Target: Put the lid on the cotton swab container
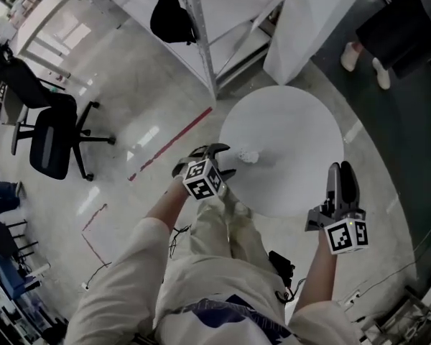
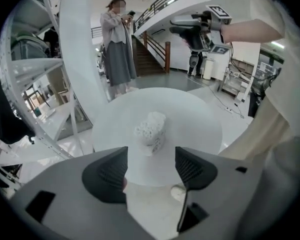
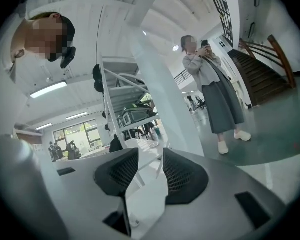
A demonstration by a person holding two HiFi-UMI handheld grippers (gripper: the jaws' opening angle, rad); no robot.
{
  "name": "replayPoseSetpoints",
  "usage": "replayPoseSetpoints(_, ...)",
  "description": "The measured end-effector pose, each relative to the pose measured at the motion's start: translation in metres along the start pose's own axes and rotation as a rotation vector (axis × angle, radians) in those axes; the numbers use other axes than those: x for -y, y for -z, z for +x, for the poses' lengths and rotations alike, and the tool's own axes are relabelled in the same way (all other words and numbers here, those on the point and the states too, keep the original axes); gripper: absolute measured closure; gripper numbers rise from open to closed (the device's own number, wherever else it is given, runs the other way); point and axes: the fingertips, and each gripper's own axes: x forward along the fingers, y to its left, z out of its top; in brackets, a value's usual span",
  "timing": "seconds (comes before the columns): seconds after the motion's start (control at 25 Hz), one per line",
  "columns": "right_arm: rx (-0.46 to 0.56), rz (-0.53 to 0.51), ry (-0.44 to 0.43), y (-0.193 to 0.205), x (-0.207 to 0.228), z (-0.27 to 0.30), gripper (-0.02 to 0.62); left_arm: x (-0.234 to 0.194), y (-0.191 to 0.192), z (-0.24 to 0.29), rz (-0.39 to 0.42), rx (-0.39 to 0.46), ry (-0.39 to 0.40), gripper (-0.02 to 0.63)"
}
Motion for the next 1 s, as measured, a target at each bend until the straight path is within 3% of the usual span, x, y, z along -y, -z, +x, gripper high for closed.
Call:
replayPoseSetpoints(0.28, -0.053, -0.028, 0.036, 0.035, -0.013, 0.021, 0.431, -0.012, 0.006, 0.039, 0.037, 0.028, 0.068, 0.318)
replayPoseSetpoints(0.6, -0.088, -0.045, 0.043, 0.05, -0.019, 0.037, 0.43, -0.007, -0.005, 0.056, 0.133, 0.061, 0.134, 0.321)
replayPoseSetpoints(1.0, -0.119, -0.1, -0.009, 0.057, -0.019, 0.064, 0.431, -0.002, -0.008, 0.064, 0.204, 0.063, 0.163, 0.367)
